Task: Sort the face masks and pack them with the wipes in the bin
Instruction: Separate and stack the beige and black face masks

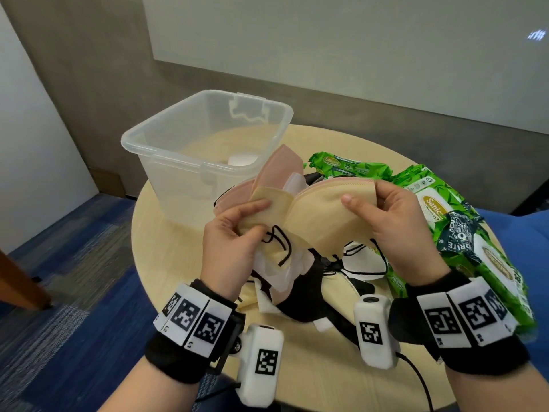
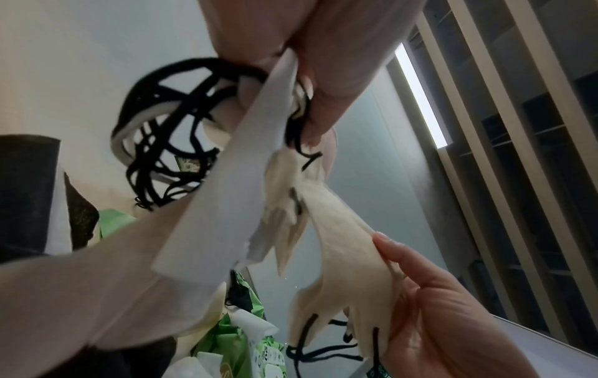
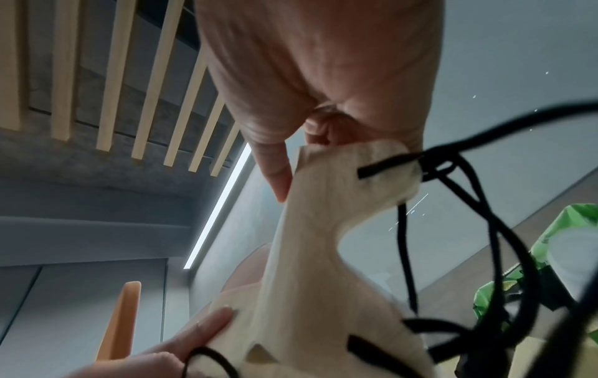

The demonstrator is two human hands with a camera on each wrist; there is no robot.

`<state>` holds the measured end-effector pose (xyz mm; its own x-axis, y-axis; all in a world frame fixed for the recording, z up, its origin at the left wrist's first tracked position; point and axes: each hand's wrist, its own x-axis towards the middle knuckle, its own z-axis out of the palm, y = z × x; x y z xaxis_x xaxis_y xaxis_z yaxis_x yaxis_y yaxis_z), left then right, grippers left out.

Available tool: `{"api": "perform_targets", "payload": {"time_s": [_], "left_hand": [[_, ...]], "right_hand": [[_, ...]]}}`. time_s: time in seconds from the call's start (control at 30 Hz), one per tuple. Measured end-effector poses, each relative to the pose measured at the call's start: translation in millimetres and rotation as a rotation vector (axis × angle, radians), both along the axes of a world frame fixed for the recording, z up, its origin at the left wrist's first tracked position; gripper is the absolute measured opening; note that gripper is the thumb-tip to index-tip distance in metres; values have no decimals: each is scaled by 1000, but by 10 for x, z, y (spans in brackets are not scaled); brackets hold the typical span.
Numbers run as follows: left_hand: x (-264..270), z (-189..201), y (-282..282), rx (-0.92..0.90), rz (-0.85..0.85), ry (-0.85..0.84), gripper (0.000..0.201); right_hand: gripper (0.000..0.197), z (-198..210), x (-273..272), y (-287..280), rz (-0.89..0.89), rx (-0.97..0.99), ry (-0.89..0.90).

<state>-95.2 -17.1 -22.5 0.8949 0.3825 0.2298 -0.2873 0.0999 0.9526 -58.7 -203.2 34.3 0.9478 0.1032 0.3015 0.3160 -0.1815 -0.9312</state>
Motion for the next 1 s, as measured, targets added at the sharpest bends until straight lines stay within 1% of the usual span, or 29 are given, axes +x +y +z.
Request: {"api": "perform_targets", "payload": {"time_s": [0.1, 0.13, 0.2, 0.27, 0.33, 0.4, 0.47, 0.5, 0.53, 0.6, 0.63, 0.67, 0.73, 0.77, 0.83, 0.87, 0.93, 1.0], "left_hand": [[-19, 27, -10, -5, -85, -10, 55], [-25, 39, -17, -12, -103, -11, 55], [-45, 73, -35, -23, -130, -21, 50], [-58, 90, -54, -30, -144, -32, 43], [-51, 81, -59, -29, -152, -21, 44], [-48, 59, -70, -29, -187, -24, 50], [-58, 39, -95, -36, -246, -34, 57], [-63, 24, -106, -44, -270, -38, 58], [-67, 17, -116, -61, -295, -48, 57], [-68, 19, -130, -121, -340, -69, 49], [-63, 19, -131, -157, -357, -78, 44], [-59, 23, -132, -190, -364, -81, 40], [-52, 15, -128, -220, -335, -63, 34], [-48, 6, -127, -195, -309, -56, 33], [-51, -10, -127, -114, -272, -50, 36], [-52, -14, -128, -90, -266, -51, 37], [-59, -12, -126, -75, -266, -54, 37], [-64, -10, -123, -67, -274, -56, 36]], "right_hand": [[7, -28, 32, -32, -93, -59, -72], [11, -31, 35, -42, -152, -93, -118], [18, -16, 16, -48, -271, -149, -225], [17, 16, -25, -27, -353, -166, -358], [34, 43, -84, 60, -344, -189, -458], [44, -1, -109, 173, -243, -253, -496], [46, -70, -132, 287, -127, -346, -473], [43, -100, -139, 332, -63, -380, -427], [38, -119, -141, 374, 14, -395, -372], [15, -110, -166, 447, 185, -378, -243], [14, -100, -171, 467, 232, -346, -187], [18, -104, -157, 465, 253, -301, -138], [14, -107, -133, 431, 274, -214, -65], [18, -111, -121, 403, 275, -217, -57], [39, -120, -94, 354, 230, -317, -120], [43, -118, -79, 342, 189, -380, -168], [42, -98, -58, 330, 100, -469, -242], [42, -75, -42, 324, 34, -531, -278]]}}
